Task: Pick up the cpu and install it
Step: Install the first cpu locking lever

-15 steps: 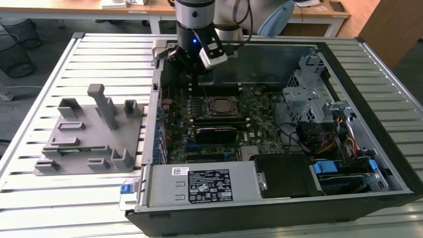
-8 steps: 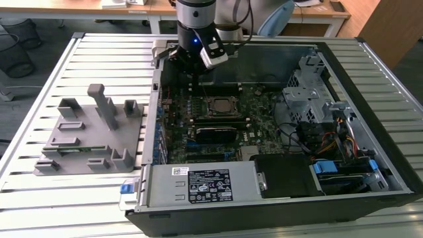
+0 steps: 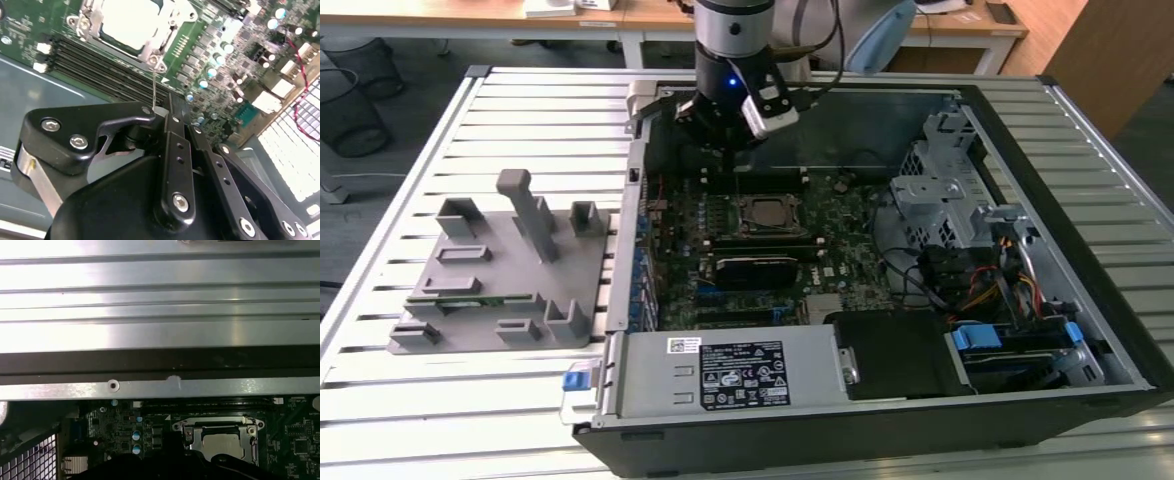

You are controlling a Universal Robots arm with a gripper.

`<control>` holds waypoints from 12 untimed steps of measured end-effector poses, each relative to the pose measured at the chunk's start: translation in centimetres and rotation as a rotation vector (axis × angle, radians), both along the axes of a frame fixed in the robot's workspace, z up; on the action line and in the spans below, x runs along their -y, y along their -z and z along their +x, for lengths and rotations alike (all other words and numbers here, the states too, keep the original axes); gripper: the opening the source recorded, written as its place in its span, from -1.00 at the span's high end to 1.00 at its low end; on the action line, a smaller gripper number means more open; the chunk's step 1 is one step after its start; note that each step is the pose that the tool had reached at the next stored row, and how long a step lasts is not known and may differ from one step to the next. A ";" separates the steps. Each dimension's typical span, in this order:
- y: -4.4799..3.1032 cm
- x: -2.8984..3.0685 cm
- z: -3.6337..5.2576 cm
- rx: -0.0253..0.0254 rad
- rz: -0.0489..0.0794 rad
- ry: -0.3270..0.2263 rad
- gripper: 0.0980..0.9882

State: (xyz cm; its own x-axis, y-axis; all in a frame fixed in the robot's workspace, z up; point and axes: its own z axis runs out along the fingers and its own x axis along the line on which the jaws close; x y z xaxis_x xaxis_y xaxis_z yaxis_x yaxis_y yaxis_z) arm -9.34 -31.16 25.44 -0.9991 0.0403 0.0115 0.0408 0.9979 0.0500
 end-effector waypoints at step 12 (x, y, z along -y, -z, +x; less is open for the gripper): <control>0.00 0.12 1.85 -0.0011 0.068 0.000 0.98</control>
